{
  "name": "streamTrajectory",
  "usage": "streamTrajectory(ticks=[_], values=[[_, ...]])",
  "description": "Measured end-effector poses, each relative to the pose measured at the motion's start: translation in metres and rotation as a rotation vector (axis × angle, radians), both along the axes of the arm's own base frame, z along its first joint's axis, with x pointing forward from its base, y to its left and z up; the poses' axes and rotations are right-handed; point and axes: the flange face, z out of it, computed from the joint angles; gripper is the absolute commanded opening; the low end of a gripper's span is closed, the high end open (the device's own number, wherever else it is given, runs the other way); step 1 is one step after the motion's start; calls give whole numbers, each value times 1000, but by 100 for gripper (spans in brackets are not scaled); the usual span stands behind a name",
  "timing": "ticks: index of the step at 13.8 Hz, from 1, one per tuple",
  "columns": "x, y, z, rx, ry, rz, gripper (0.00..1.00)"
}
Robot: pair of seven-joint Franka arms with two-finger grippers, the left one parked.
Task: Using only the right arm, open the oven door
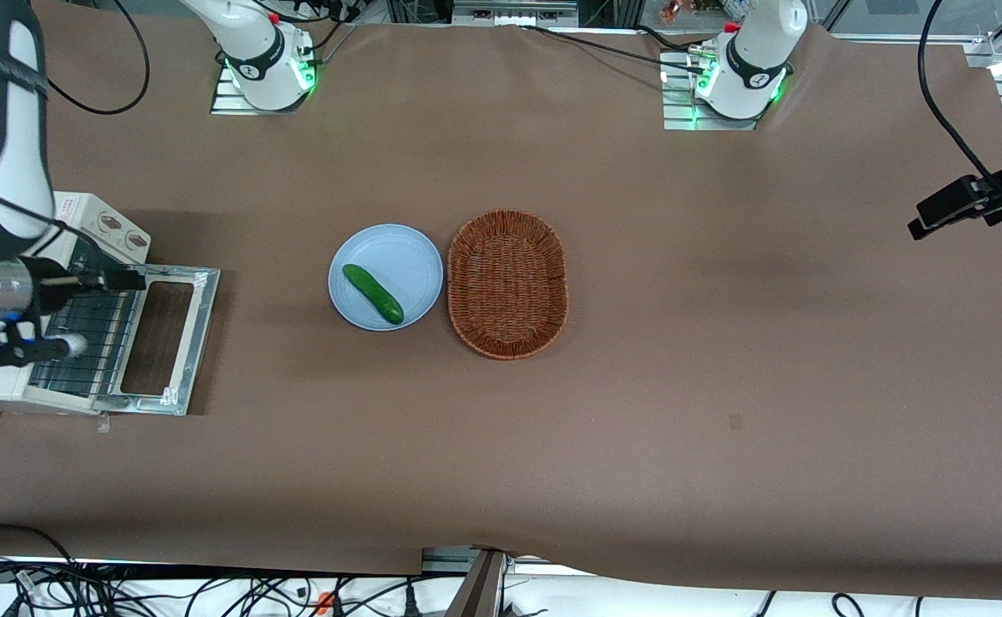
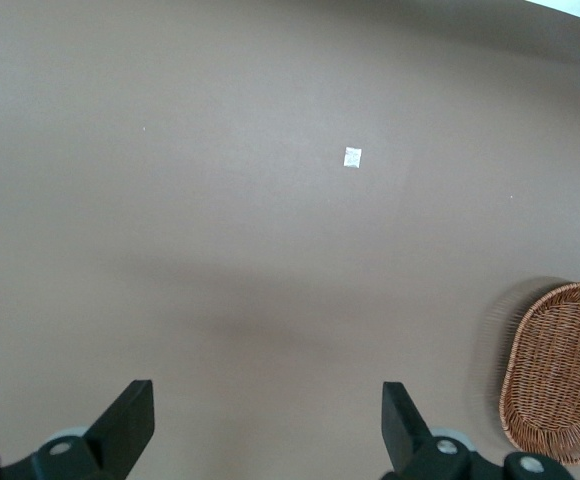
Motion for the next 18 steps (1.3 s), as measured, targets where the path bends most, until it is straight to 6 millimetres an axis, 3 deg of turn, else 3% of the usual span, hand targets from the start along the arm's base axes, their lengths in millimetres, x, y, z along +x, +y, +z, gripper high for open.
streamTrajectory(ticks=[3, 5, 11, 18], values=[[-28, -2, 70, 7, -89, -4, 100], [-47, -10, 94, 9, -132, -18, 100], [-98, -24, 124, -3, -241, -85, 100], [-108, -22, 151, -41, -222, -35, 100]])
